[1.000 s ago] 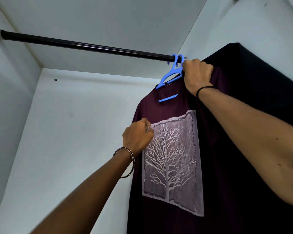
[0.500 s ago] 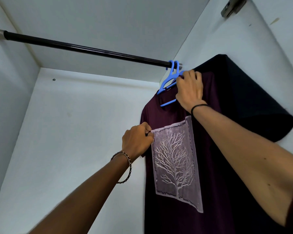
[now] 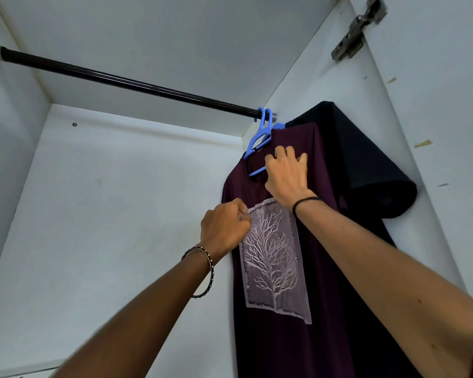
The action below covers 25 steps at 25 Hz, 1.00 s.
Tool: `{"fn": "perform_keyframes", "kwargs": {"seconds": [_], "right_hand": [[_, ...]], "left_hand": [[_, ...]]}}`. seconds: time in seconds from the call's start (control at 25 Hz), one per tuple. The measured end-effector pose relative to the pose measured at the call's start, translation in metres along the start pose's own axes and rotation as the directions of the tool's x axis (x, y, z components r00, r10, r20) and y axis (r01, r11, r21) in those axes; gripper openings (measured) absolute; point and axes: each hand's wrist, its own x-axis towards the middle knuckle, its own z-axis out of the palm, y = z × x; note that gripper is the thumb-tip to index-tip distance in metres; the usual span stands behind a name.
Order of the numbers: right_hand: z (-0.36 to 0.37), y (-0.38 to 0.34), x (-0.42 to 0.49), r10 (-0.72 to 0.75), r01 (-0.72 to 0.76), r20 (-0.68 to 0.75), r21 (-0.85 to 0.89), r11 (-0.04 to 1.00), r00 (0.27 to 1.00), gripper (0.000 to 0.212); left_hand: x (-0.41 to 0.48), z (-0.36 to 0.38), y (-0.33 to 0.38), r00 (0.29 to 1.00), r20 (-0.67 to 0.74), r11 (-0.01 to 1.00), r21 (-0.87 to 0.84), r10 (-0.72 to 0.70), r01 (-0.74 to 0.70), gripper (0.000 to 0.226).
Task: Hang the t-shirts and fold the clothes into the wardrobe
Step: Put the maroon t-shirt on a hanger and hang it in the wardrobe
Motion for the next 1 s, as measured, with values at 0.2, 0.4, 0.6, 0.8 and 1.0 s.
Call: {"fn": "perform_keyframes", "kwargs": {"seconds": [0.2, 0.4, 0.6, 0.8, 1.0], "right_hand": [[-0.029, 0.019, -0.018, 0.108, -0.083, 0.14, -0.175, 0.981, 0.984, 0.033], [-0.066, 0.047, -0.037, 0.08, -0.064, 0.176, -0.094, 0.993, 0.981, 0.02], [-0.099, 0.067, -0.052, 0.175, -0.18, 0.102, 0.042, 0.983, 0.979, 0.033], [-0.116, 0.077, -0.064, 0.194, -0.178, 0.199, -0.098, 0.979, 0.961, 0.035], [-0.127, 0.069, -0.07, 0.219, -0.135, 0.365, -0.242, 0.961, 0.905, 0.019]], "left_hand": [[-0.014, -0.013, 0.015, 1.0, 0.014, 1.0, -0.018, -0.006, 0.006, 0.022], [-0.031, -0.028, 0.034, 0.997, 0.069, 0.997, -0.069, -0.026, 0.03, 0.024], [-0.048, -0.037, 0.056, 0.995, 0.103, 0.994, -0.105, -0.014, 0.025, 0.023], [-0.058, -0.038, 0.069, 0.992, 0.123, 0.994, -0.111, -0.011, 0.025, 0.023], [-0.063, -0.039, 0.078, 0.993, 0.119, 0.994, -0.105, 0.001, 0.012, 0.023]]}}
